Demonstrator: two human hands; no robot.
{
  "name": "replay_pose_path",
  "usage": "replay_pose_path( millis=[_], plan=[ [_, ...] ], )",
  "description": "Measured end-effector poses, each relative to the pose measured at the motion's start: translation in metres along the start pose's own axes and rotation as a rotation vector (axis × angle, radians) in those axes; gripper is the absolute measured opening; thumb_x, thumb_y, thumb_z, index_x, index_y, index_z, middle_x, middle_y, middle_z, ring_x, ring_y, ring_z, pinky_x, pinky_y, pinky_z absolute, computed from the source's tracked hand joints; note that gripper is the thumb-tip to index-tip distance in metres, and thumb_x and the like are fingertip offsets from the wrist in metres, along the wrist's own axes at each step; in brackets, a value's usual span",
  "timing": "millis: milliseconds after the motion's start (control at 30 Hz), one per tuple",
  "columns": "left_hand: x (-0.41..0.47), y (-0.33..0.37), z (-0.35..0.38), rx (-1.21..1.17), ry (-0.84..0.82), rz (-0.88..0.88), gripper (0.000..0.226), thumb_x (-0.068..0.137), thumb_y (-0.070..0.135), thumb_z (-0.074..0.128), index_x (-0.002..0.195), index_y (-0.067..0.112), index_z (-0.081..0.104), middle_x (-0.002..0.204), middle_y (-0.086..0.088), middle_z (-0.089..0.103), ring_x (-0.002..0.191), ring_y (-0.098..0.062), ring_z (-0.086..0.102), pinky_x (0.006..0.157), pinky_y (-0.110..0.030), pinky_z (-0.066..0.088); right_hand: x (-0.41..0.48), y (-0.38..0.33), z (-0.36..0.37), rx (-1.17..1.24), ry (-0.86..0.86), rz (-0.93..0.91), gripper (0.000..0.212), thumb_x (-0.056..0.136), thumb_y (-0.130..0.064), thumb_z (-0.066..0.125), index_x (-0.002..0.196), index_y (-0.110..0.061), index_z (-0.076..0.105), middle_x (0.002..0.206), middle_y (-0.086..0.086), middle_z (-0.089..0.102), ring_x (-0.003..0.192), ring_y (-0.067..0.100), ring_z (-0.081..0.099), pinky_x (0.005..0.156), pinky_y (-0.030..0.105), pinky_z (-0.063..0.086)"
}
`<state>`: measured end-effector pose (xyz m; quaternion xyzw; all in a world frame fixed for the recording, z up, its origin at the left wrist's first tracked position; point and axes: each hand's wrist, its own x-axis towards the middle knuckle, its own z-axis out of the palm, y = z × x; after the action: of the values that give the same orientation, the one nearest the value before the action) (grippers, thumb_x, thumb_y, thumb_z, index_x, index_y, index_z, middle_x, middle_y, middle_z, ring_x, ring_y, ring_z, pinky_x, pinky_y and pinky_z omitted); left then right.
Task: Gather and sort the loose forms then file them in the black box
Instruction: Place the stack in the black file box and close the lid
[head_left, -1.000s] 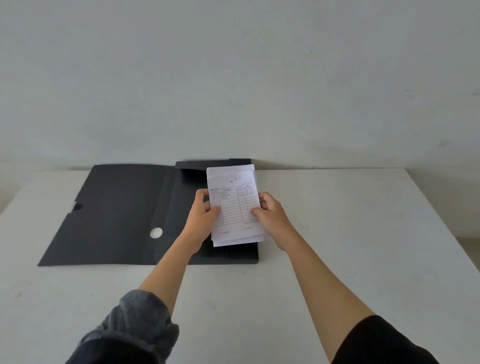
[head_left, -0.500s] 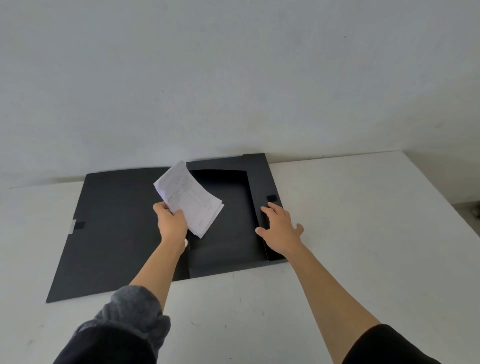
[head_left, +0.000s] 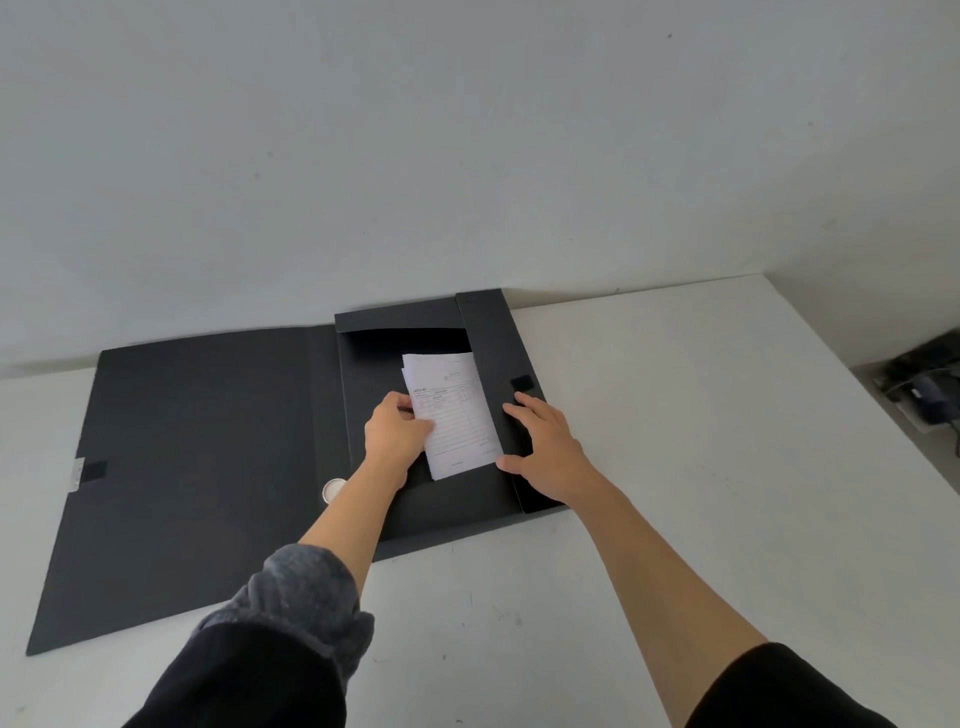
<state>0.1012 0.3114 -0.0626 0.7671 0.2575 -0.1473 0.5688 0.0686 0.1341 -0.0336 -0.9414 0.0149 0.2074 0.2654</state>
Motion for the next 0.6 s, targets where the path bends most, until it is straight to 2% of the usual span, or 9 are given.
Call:
replay_pose_path(
  millis=[100, 267, 367, 467, 600],
  plan=[
    [-0.002, 0.000, 0.014, 0.067, 0.016, 0.051, 0.019, 0.083, 0.002, 0.065, 0.101, 0.006, 0.059, 0.109, -0.015, 0.066, 0.100, -0.027, 0.064, 0.086, -0.045, 0.055, -0.001, 0.004, 0.000, 0.006, -0.002, -0.020, 0.071, 0.088, -0.025, 0.063, 0.148, -0.022, 0.025, 0.160, -0.008, 0.013, 0.147, 0.014, 0.009, 0.117, 0.046, 0.025],
    [-0.010, 0.000, 0.031, 0.235, 0.034, 0.166, 0.024, 0.083, 0.010, 0.069, 0.106, 0.005, 0.067, 0.103, -0.010, 0.069, 0.095, -0.024, 0.066, 0.073, -0.033, 0.053, -0.002, 0.009, 0.003, -0.028, 0.006, -0.038, 0.070, 0.090, -0.029, 0.060, 0.149, -0.023, 0.022, 0.161, -0.009, 0.009, 0.148, 0.013, 0.006, 0.118, 0.045, 0.023],
    [-0.013, 0.000, 0.036, 0.122, -0.002, 0.180, 0.031, 0.085, 0.010, 0.067, 0.116, 0.005, 0.065, 0.106, -0.014, 0.071, 0.091, -0.025, 0.069, 0.082, -0.039, 0.057, -0.001, 0.011, 0.006, -0.051, 0.010, -0.049, 0.070, 0.092, -0.030, 0.058, 0.150, -0.023, 0.020, 0.161, -0.010, 0.006, 0.149, 0.011, 0.003, 0.115, 0.042, 0.024],
    [-0.017, 0.000, 0.034, 0.038, -0.028, 0.167, 0.043, 0.087, 0.012, 0.065, 0.129, 0.005, 0.056, 0.109, -0.012, 0.070, 0.089, -0.022, 0.069, 0.088, -0.036, 0.055, 0.001, 0.015, 0.007, -0.057, 0.025, -0.036, 0.070, 0.092, -0.028, 0.057, 0.150, -0.023, 0.018, 0.161, -0.009, 0.005, 0.149, 0.012, 0.003, 0.117, 0.043, 0.023],
    [-0.021, 0.003, 0.025, 0.103, -0.040, 0.211, 0.045, 0.088, 0.019, 0.064, 0.131, 0.009, 0.054, 0.119, -0.009, 0.066, 0.098, -0.021, 0.065, 0.094, -0.033, 0.048, 0.001, 0.014, 0.004, -0.096, 0.023, 0.018, 0.067, 0.095, -0.028, 0.053, 0.150, -0.025, 0.016, 0.162, -0.007, 0.003, 0.149, 0.014, 0.000, 0.119, 0.048, 0.010]
  ],
)
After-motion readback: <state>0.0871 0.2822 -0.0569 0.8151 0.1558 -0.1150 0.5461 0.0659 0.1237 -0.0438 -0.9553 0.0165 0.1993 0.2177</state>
